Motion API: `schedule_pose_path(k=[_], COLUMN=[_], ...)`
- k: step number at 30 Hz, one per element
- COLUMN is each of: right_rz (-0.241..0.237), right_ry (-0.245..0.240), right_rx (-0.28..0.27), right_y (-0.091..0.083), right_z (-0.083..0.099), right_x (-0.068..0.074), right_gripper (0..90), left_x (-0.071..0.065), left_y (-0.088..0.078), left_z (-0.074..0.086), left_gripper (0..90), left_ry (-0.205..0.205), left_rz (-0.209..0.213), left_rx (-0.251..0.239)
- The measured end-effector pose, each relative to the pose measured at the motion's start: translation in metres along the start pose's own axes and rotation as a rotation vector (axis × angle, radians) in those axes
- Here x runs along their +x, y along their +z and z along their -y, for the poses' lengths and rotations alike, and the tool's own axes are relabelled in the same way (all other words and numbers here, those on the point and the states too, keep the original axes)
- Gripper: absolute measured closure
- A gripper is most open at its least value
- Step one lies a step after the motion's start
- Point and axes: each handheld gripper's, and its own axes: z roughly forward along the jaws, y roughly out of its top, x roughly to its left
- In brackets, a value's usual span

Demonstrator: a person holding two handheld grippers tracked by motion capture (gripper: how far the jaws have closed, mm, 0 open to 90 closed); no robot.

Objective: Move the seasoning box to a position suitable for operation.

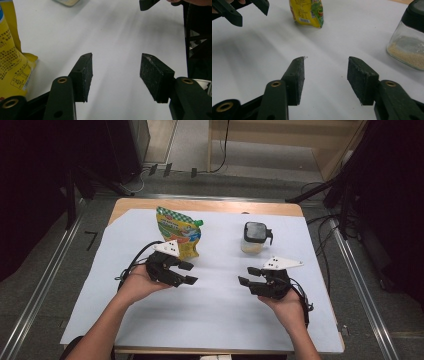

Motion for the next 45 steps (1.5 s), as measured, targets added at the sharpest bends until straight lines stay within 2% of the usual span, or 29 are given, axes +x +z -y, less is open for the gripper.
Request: schedule_pose_path(k=[4,13,21,24,28,29,31,32,33,34,35,37,38,41,42,43,45], right_rz=[0.013,0.036,0.062,0.104,0.151,0.151,0.194,0.194,0.207,0.247,0.247,0.275,0.275,0.357,0.357,0.372,0.391], right_ry=[-0.016,0.012,0.029,0.044,0.107,0.107,0.132,0.132,0.13,0.136,0.136,0.165,0.165,0.197,0.197,0.218,0.228], right_rx=[0.007,0.011,-0.006,-0.021,-0.052,-0.052,-0.046,-0.046,-0.038,-0.026,-0.026,-0.029,-0.029,-0.024,-0.024,-0.023,-0.019], right_y=[0.001,0.001,-0.001,-0.004,-0.004,-0.004,0.0,0.0,0.002,0.004,0.004,0.006,0.006,0.014,0.014,0.019,0.025], right_z=[0.001,0.002,0.002,0.002,0.001,0.001,-0.003,-0.003,-0.004,-0.008,-0.008,-0.013,-0.013,-0.02,-0.02,-0.022,-0.024], right_x=[-0.002,-0.008,-0.011,-0.016,-0.026,-0.026,-0.033,-0.033,-0.035,-0.037,-0.037,-0.042,-0.042,-0.052,-0.052,-0.058,-0.064], right_gripper=[48.6,44.1,37.9,34.4,24.9,24.9,18.0,18.0,16.9,14.8,14.8,13.1,13.1,11.8,11.8,9.0,9.1], left_x=[0.0,0.0,0.0,0.002,0.004,0.004,0.003,0.003,0.003,0.003,0.003,0.002,0.002,0.002,0.002,0.002,0.002], left_y=[0.0,0.004,0.002,0.002,0.005,0.005,0.006,0.006,0.006,0.006,0.007,0.007,0.008,0.008,0.008,0.009,0.009], left_z=[0.0,0.0,0.0,0.0,0.001,0.001,0.001,0.0,0.0,0.0,0.0,0.0,0.0,0.0,0.0,0.0,0.0], left_gripper=[44.7,44.2,43.7,43.9,43.8,43.8,43.8,43.8,43.8,43.7,43.7,43.7,43.7,43.7,43.7,43.7,43.8], left_ry=[0.002,0.015,0.016,0.015,0.006,0.006,0.006,0.004,0.002,0.0,0.0,0.002,0.005,0.005,0.002,0.0,0.008], left_rz=[0.001,0.016,0.017,0.014,0.027,0.027,0.026,0.028,0.031,0.032,0.035,0.034,0.036,0.039,0.04,0.04,0.042], left_rx=[-0.004,0.002,-0.014,-0.015,-0.003,-0.003,0.006,0.008,0.01,0.011,0.011,0.014,0.013,0.008,0.005,0.003,0.008])
